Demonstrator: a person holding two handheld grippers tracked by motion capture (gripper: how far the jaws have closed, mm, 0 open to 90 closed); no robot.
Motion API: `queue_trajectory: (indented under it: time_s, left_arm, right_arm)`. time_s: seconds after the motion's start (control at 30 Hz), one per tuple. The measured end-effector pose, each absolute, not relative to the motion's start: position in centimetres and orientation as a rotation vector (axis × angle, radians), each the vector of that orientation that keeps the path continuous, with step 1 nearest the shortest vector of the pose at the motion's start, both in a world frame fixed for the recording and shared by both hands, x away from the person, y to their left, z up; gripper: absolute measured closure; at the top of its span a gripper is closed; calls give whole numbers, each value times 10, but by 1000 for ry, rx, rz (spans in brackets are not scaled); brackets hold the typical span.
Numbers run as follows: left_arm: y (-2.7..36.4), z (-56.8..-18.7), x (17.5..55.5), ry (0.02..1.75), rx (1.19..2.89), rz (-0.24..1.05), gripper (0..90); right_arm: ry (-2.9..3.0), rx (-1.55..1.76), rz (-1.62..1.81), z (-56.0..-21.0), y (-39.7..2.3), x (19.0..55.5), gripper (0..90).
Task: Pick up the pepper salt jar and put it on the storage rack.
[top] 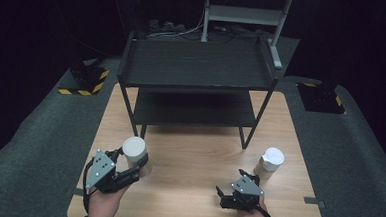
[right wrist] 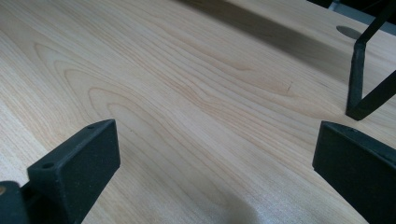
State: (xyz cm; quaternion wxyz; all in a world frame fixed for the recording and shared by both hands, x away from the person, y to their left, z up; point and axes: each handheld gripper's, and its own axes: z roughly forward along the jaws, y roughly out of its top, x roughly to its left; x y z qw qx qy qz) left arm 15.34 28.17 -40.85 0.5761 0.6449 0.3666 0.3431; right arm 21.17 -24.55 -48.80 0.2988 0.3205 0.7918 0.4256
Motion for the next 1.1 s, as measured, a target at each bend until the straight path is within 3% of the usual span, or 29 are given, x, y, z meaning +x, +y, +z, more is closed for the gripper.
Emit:
queue_trajectory:
  time_s: [1.1]
  left_arm:
    - [249,-327,206,746,1464,827,344]
  right_arm:
    - [2106,852,1145,-488,-248,213,0]
